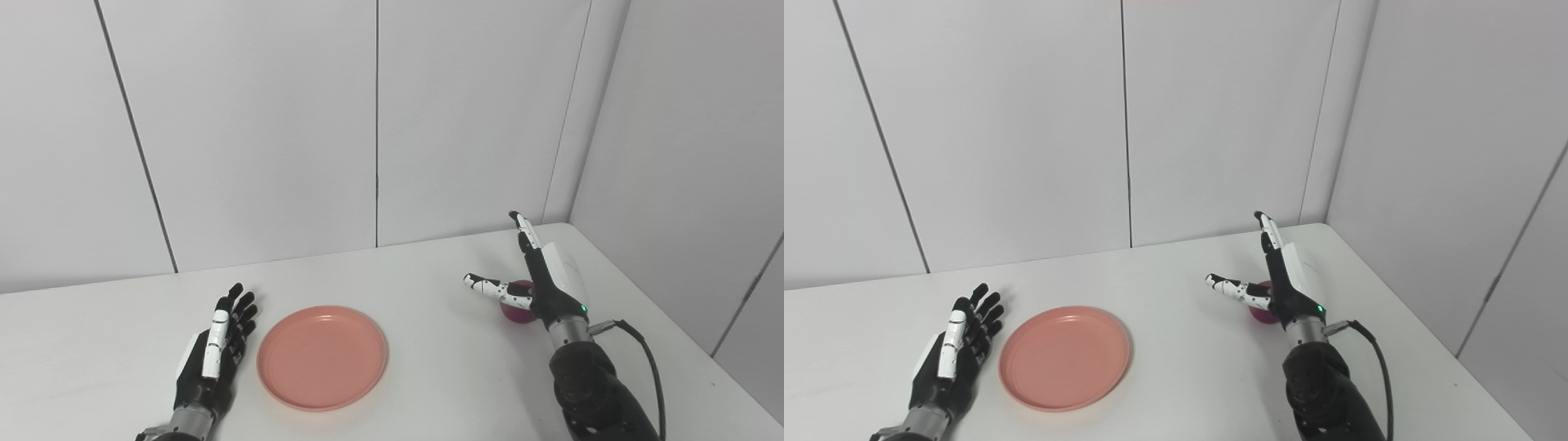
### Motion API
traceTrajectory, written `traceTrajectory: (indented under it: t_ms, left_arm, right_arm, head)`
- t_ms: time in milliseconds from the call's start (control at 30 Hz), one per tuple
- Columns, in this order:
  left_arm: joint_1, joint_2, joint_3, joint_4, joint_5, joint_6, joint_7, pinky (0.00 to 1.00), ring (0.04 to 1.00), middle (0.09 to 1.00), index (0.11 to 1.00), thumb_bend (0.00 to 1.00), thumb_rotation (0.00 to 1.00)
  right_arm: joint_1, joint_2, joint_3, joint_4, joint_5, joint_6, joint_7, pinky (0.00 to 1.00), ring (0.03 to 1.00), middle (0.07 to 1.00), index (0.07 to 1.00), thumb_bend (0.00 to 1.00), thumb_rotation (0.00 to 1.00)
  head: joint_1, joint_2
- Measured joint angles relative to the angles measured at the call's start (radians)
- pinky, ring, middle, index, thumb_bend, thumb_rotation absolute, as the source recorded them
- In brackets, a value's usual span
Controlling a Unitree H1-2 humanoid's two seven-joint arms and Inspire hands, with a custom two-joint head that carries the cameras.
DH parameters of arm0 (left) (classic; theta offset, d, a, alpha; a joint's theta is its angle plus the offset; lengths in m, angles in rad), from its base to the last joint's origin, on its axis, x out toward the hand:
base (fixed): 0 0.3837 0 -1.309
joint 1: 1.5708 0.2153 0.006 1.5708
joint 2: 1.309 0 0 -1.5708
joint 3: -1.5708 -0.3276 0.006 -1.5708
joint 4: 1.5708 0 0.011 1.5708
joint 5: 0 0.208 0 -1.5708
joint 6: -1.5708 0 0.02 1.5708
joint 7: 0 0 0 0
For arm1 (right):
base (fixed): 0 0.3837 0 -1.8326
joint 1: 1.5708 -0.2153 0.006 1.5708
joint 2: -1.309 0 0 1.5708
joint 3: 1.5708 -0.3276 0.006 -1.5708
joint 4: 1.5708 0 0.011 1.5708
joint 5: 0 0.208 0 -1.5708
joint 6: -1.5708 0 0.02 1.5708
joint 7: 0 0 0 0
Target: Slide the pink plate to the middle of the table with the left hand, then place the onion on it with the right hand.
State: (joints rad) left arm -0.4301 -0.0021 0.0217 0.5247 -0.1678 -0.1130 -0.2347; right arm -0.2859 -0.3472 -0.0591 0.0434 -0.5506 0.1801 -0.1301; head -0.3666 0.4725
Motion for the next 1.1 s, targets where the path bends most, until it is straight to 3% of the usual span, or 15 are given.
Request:
traceTrajectory:
  t_ms: [167,400,533,1100]
  left_arm:
    - [-0.004,0.004,0.0,0.009,-0.001,-0.021,-0.002,1.0,0.976,0.973,0.969,0.6,1.0]
    - [-0.008,0.007,0.002,0.015,-0.004,-0.026,-0.015,0.99,0.969,0.965,0.959,0.61,1.0]
    - [-0.008,0.007,0.005,0.015,-0.007,-0.027,-0.018,0.99,0.968,0.964,0.956,0.62,1.0]
    - [-0.006,0.006,0.001,0.011,-0.007,-0.027,-0.021,0.99,0.972,0.969,0.962,0.61,1.0]
  right_arm:
    - [-0.005,-0.013,0.0,0.033,-0.031,0.016,-0.003,0.83,0.933,0.947,0.948,0.8,0.49]
    - [-0.009,-0.031,0.005,0.059,-0.062,0.11,0.01,0.85,0.936,0.953,0.955,0.84,0.53]
    - [-0.011,-0.052,0.016,0.061,-0.066,0.151,0.034,0.79,0.901,0.927,0.928,0.85,0.48]
    - [-0.026,-0.071,0.06,0.118,-0.039,0.179,0.096,0.71,0.838,0.884,0.88,0.91,0.31]
  head:
    - [-0.009,-0.003]
    - [-0.02,-0.008]
    - [-0.022,-0.006]
    - [-0.017,-0.005]
